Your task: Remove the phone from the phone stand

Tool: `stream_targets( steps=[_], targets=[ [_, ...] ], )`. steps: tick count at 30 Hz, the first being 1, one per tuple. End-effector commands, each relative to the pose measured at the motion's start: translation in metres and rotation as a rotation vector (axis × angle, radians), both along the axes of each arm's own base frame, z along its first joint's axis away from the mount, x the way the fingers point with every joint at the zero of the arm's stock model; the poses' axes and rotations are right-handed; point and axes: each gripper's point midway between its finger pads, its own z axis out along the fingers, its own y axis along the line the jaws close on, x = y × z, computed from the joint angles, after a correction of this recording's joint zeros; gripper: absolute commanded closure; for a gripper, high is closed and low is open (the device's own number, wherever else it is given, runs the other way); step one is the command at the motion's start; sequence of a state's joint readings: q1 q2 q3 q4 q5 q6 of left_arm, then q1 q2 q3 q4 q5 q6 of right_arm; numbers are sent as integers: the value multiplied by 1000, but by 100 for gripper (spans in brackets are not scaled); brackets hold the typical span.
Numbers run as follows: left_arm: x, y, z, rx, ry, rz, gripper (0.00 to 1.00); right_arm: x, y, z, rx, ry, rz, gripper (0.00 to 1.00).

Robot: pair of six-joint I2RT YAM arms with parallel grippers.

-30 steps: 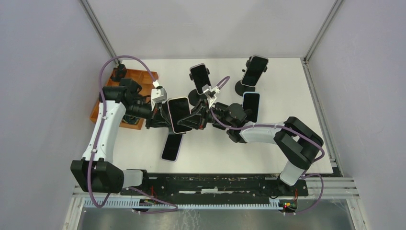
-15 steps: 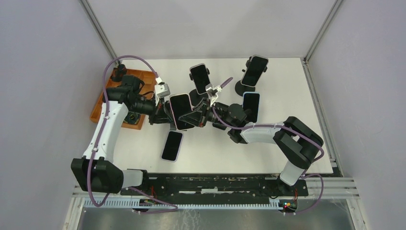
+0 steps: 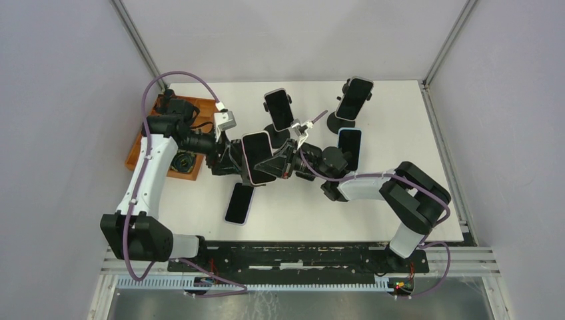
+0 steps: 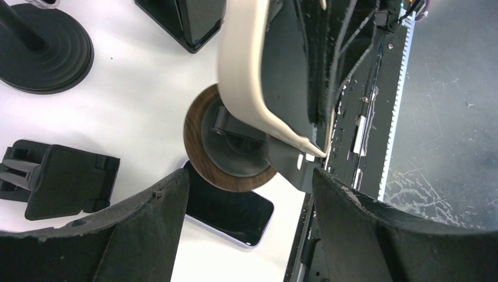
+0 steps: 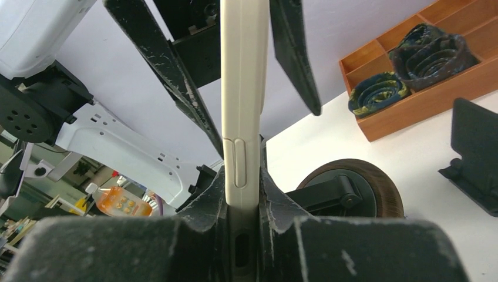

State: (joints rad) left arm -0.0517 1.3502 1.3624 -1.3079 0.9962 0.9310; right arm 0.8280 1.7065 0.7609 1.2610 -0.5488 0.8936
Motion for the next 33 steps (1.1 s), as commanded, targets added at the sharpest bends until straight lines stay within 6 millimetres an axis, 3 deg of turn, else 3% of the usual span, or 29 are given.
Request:
stream_targets(
  steps=[1, 7, 14, 21, 25, 29, 33],
  targets=[
    [-12, 1, 16, -13, 8, 14, 21, -11, -26, 84, 239, -193, -30, 100],
    [-26, -8, 15, -83, 80, -5, 28, -13, -28, 103, 303, -211, -17, 100],
    [-21, -20, 25, -191, 143, -25, 36, -15, -24, 111, 330, -217, -6, 100],
    [-22, -21, 18, -194, 167, -33, 49, -17, -18, 119, 370, -213, 6, 100],
    [-19, -21, 18, -191, 164, -33, 62, -23, -10, 116, 368, -209, 33, 100],
    [-16, -18, 18, -168, 131, -34, 85, -25, -12, 110, 362, -196, 28, 100],
    [-12, -15, 17, -139, 99, -31, 98, -25, -13, 106, 352, -172, 36, 82]
  ],
)
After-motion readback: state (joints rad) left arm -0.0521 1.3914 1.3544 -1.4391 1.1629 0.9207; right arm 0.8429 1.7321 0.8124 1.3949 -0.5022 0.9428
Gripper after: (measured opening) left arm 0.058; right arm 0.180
